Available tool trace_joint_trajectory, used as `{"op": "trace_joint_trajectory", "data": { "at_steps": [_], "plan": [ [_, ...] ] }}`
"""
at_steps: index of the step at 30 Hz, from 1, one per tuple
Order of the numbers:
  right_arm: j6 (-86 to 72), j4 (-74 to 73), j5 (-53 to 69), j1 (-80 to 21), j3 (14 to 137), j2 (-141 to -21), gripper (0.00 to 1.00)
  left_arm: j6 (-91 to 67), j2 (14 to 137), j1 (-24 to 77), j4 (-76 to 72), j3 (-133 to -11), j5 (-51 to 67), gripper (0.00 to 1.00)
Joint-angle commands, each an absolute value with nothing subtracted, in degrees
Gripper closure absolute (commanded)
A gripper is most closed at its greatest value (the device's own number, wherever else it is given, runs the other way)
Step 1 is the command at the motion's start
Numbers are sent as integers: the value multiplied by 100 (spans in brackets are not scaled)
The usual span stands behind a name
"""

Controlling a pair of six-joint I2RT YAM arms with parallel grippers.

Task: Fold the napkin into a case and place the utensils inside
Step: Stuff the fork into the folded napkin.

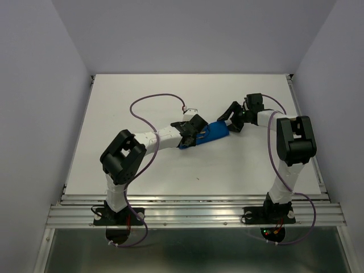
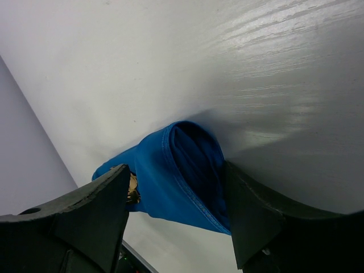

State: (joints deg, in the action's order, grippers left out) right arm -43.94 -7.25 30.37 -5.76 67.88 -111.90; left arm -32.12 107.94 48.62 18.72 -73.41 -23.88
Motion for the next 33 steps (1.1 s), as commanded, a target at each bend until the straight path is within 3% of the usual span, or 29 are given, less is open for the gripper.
{"op": "trace_joint_trajectory", "data": {
  "at_steps": [1, 33],
  "plan": [
    [-4377, -598, 3120, -642, 6812, -11276, 29, -3340, 10617, 4834, 1767, -7216, -2593, 52],
    [-4368, -615, 3155, -694, 6847, -11294, 29, -2830, 11250, 4852, 1758, -8200, -1995, 53]
  ]
}}
